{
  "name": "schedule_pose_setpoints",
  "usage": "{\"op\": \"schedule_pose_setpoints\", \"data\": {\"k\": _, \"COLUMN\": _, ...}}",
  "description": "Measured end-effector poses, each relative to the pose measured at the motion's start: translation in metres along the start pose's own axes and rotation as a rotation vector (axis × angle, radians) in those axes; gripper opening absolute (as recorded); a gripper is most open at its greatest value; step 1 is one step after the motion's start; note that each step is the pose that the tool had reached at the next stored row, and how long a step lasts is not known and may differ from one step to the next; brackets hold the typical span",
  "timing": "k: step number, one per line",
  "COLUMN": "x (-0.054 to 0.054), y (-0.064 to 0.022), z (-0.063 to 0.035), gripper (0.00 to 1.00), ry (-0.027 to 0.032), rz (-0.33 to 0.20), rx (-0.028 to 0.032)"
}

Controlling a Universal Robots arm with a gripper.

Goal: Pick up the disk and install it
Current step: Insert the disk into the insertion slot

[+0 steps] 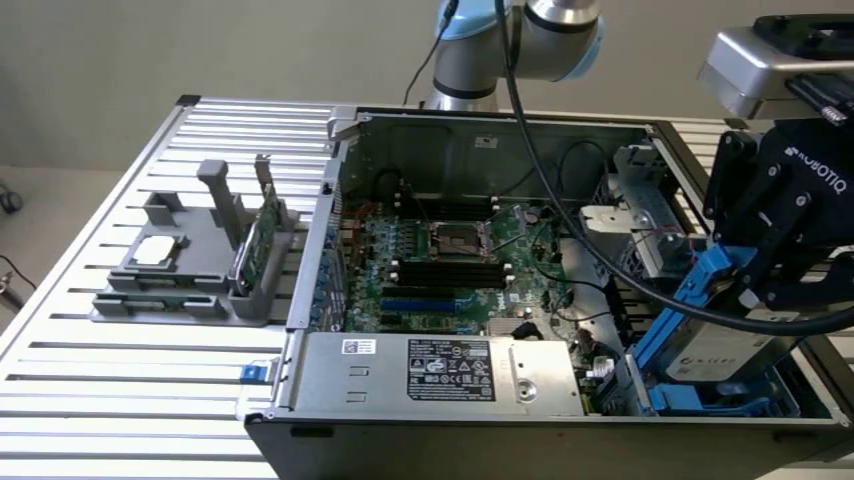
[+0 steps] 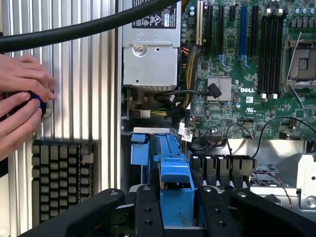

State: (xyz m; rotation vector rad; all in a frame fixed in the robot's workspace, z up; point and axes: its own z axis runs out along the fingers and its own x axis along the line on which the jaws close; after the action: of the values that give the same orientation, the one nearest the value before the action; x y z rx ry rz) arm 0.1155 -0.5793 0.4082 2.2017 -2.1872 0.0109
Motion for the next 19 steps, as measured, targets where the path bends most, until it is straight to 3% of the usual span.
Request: {"op": "schedule_pose_setpoints", "data": {"k": 19, "x": 0.0, "y": -0.0001, "z": 0.0341, "gripper": 0.33, "ry": -0.0005, "rz": 0.0, "rx": 0.0006}}
